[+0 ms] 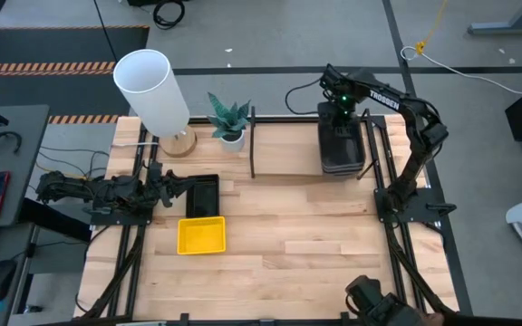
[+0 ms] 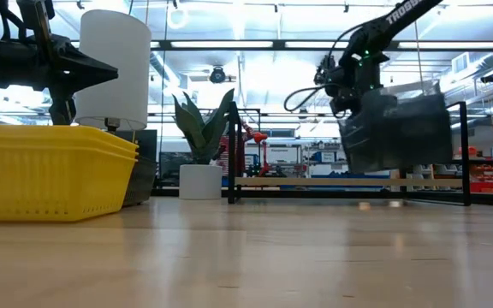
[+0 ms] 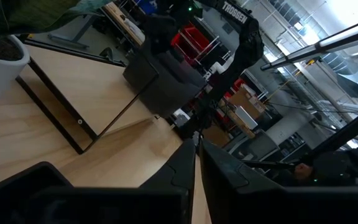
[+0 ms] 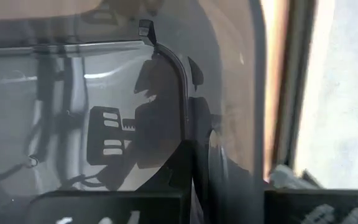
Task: Stack baskets on shelf by color
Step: Put the stacked gray bins on the shelf, then put the stacked black bins on the shelf
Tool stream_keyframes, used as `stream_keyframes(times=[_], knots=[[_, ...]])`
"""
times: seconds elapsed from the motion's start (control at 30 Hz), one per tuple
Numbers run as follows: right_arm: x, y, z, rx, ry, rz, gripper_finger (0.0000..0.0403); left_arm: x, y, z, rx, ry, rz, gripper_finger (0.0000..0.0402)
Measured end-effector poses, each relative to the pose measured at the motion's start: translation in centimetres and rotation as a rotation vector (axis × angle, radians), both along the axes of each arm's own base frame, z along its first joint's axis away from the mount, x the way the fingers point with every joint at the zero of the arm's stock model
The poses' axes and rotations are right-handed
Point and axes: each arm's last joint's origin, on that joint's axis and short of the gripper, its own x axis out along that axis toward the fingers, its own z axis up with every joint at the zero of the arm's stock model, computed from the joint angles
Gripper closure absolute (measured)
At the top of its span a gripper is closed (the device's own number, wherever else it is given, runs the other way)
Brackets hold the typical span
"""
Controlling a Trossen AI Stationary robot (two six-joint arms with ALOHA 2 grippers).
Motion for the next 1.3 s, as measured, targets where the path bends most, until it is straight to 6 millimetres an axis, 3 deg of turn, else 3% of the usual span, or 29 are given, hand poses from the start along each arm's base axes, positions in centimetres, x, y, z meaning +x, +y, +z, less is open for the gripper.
stream_keyframes(times=[0.4,0.97,1.07,1.3], knots=[[-0.2,-0.1,-0.6,-0.001,0.014,-0.008,0.0368,0.0,0.0,0.0,0.0,0.0,0.0,0.0363],[-0.2,0.0,-0.5,-0.042,0.076,-0.079,0.023,0.0,0.0,0.0,0.0,0.0,0.0,0.0362],[0.1,0.5,0.1,-0.065,0.115,-0.076,0.0222,0.0,0.0,0.0,0.0,0.0,0.0,0.0361],[1.6,1.5,3.5,-0.183,0.055,-0.102,0.0215,0.0,0.0,0.0,0.0,-0.001,0.0,0.0369]])
